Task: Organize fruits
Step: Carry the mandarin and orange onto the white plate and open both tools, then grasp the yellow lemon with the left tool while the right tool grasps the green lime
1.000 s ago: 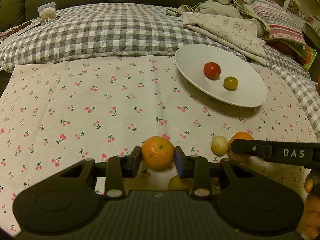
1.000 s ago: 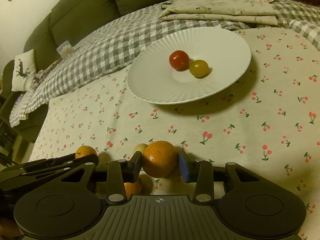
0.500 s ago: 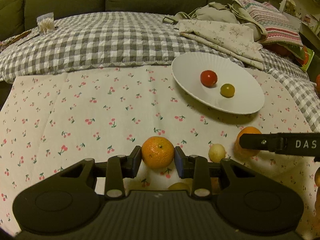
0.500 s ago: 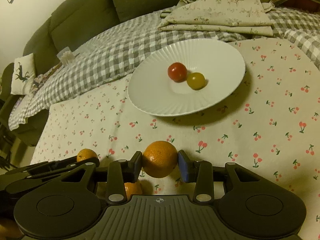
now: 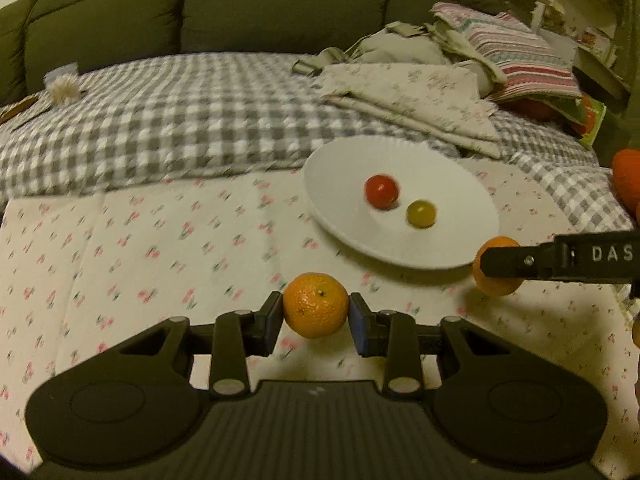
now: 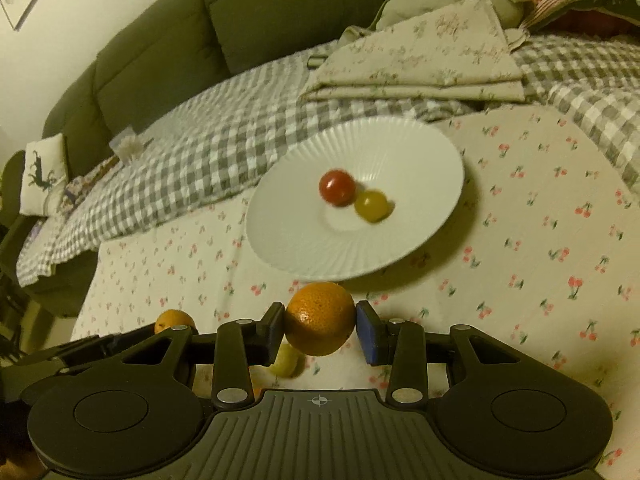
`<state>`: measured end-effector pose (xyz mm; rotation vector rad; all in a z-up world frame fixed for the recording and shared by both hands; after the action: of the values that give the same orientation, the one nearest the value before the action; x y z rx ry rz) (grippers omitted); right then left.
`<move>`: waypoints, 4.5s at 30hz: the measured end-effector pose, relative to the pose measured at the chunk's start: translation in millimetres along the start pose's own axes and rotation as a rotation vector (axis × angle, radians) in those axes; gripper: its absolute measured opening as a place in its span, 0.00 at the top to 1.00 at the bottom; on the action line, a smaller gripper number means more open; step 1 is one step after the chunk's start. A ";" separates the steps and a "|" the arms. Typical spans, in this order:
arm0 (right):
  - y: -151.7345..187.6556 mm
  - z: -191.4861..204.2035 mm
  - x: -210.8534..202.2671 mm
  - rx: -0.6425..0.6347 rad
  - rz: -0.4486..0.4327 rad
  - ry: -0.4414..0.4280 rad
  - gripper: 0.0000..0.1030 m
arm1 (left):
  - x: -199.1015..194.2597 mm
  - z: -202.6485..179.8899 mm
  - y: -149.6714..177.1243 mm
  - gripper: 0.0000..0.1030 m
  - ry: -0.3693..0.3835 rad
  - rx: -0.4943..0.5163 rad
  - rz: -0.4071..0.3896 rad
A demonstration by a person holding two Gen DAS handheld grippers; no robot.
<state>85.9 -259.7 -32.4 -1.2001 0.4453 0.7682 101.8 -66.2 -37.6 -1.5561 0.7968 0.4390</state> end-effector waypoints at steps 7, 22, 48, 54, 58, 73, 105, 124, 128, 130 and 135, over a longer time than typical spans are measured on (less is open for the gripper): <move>-23.2 -25.9 -5.2 0.029 -0.043 0.037 0.64 | 19.9 -33.2 -22.5 0.68 0.066 0.031 -0.035; -45.2 -46.9 33.2 -0.035 -0.045 0.050 0.64 | 66.0 -58.1 -32.0 0.68 0.089 0.118 -0.008; -48.6 -45.1 32.1 0.008 -0.053 0.027 0.41 | 61.8 -48.3 -31.7 0.49 0.057 0.099 -0.010; -52.8 -47.7 22.2 0.042 -0.064 0.024 0.41 | 42.1 -38.1 -25.4 0.49 0.049 0.076 -0.010; -54.9 -42.1 14.9 0.028 -0.069 0.019 0.41 | 28.0 -29.9 -20.5 0.49 0.042 0.059 -0.005; -41.9 -0.7 -20.6 -0.149 -0.094 0.034 0.41 | -21.7 0.1 4.3 0.49 0.032 -0.002 0.018; 51.3 38.6 -14.8 -0.247 0.194 -0.092 0.41 | -25.0 12.5 60.3 0.56 0.034 -0.080 0.128; 64.8 37.7 5.0 -0.216 0.255 -0.099 0.56 | -8.7 15.6 64.6 0.73 0.025 -0.073 0.170; 65.6 37.5 9.9 -0.212 0.258 -0.094 0.59 | -6.4 16.8 64.3 0.75 0.020 -0.072 0.171; 67.4 37.1 15.7 -0.207 0.262 -0.089 0.65 | -6.4 16.3 63.5 0.75 0.017 -0.071 0.169; 66.2 43.0 15.0 -0.214 0.239 -0.083 0.72 | -10.2 14.1 62.3 0.75 0.013 -0.062 0.155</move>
<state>43.8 -204.1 -72.4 -1.3226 0.4509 1.0888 53.2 -49.4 -76.9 -1.5615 0.9249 0.5721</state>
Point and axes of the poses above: each gripper's, at about its wrist camera, not at the fingertips, and x roughly the way its jaws point, z to its left, y to its underside, the point moved 3 cm from there along x, roughly the way its jaws point, and after that the axes turned 6 degrees about -x, right-handed, at the moved point
